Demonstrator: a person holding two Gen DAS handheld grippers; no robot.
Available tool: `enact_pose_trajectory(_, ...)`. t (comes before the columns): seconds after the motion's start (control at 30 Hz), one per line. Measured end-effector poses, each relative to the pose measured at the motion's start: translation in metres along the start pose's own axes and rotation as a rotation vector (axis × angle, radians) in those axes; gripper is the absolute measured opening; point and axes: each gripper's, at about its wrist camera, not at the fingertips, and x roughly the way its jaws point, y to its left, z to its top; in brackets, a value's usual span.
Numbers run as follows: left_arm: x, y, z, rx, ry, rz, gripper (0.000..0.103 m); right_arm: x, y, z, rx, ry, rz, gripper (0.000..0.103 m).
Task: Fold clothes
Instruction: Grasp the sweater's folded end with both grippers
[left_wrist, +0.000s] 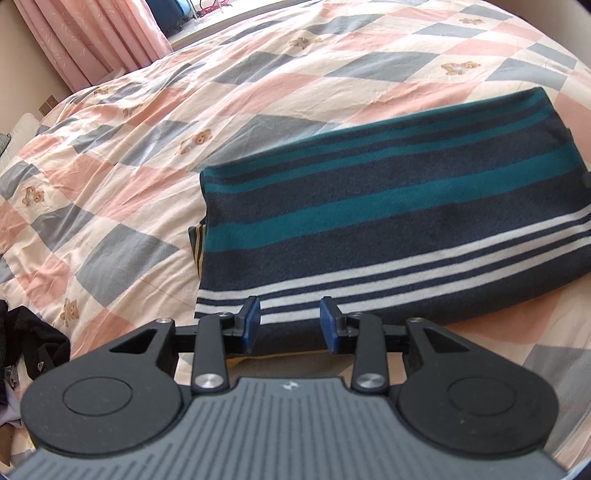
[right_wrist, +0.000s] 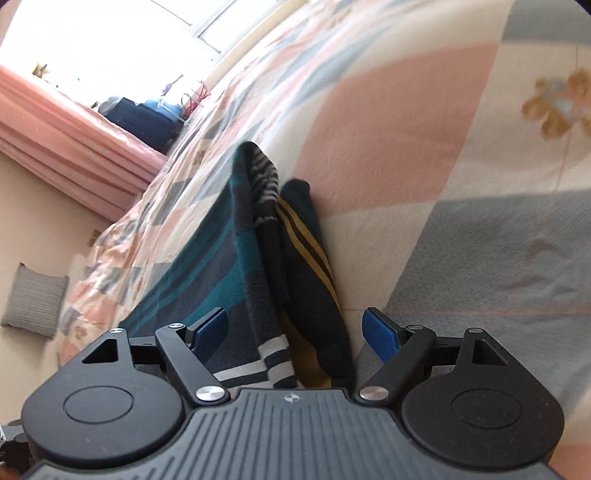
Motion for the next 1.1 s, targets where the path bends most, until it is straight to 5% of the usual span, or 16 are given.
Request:
enact_pose_trajectory(0.23, 0.003, 0.009, 0.009, -0.026, -0.022, -0.028, 0.033, 0.019, -0.021, 0.002, 0.006, 0.031, 0.146, 0.064)
enact_pose_trajectory(0.3, 0.005, 0.015, 0.011, -0.038, -0.039, -0.044, 0.033, 0.023, -0.024, 0.003, -0.004, 0.062, 0.189, 0.046)
enact_pose_trajectory(0.5, 0.020, 0.036, 0.019, -0.064, -0.086, -0.112, 0.032, 0.024, -0.031, 0.002, 0.028, 0.027, 0.176, 0.048)
enact_pose_trajectory(0.67, 0.049, 0.044, 0.022, -0.038, -0.094, -0.189, 0.032, 0.022, -0.012, 0.004, 0.085, 0.037, 0.038, 0.030)
enact_pose_trajectory(0.8, 0.092, 0.040, 0.015, 0.027, -0.007, -0.236, 0.033, 0.018, 0.034, 0.009, 0.067, 0.053, -0.185, 0.025)
enact_pose_trajectory(0.97, 0.093, 0.058, 0.013, 0.041, -0.041, -0.319, 0.034, 0.025, 0.150, 0.008, -0.221, 0.040, -0.517, 0.025)
enact_pose_trajectory(1.1, 0.079, 0.103, 0.012, -0.064, -0.082, -0.396, 0.033, 0.041, 0.257, -0.025, -0.533, -0.027, -0.616, 0.022)
